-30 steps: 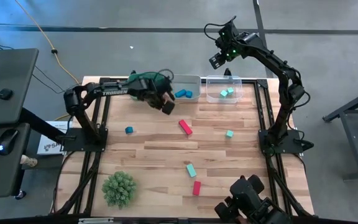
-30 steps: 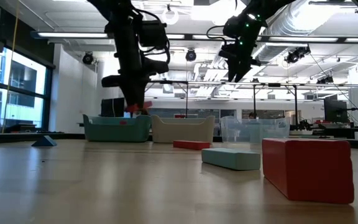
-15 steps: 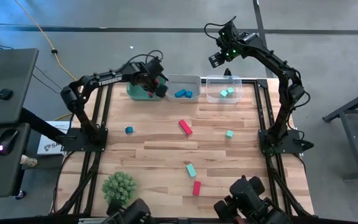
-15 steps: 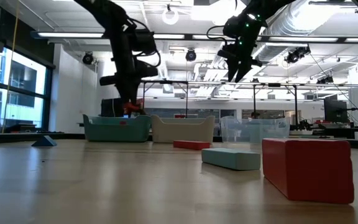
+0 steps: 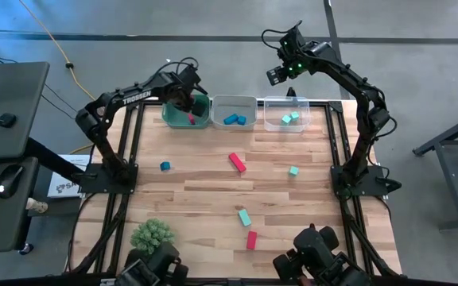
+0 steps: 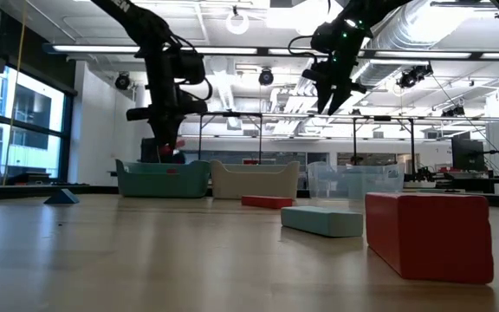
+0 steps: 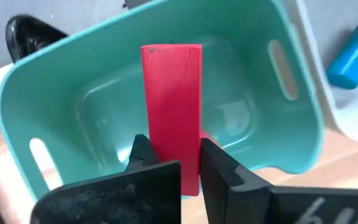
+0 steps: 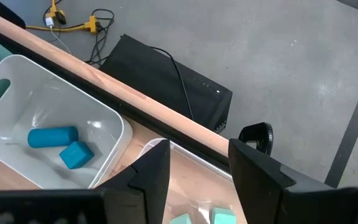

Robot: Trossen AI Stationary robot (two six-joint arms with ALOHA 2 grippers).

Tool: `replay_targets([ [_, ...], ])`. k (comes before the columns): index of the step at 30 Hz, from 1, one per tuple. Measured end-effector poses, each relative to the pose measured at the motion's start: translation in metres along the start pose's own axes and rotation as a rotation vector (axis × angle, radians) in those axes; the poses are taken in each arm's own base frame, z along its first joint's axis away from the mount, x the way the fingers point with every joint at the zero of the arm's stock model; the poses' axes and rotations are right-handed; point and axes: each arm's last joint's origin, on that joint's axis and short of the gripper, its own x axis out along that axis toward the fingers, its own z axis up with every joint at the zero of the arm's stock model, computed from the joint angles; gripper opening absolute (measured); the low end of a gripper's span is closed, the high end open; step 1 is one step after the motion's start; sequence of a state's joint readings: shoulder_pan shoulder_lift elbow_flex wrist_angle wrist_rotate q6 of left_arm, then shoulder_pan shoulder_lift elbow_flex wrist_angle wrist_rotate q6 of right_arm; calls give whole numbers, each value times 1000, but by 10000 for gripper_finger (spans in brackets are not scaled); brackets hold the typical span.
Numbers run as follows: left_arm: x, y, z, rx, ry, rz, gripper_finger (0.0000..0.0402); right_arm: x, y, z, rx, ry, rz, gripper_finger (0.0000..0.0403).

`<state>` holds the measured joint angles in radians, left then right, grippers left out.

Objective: Sort & place blocks by color
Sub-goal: Put the red block into the green bin, then put the light blue block into the transparent bin

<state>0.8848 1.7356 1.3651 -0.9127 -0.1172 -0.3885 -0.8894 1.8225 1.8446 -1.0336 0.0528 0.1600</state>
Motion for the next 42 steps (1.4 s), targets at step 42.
replay_targets([
  [42, 42, -2, -2, 25, 133, 82, 74, -3, 29, -17, -58, 130, 67, 154],
])
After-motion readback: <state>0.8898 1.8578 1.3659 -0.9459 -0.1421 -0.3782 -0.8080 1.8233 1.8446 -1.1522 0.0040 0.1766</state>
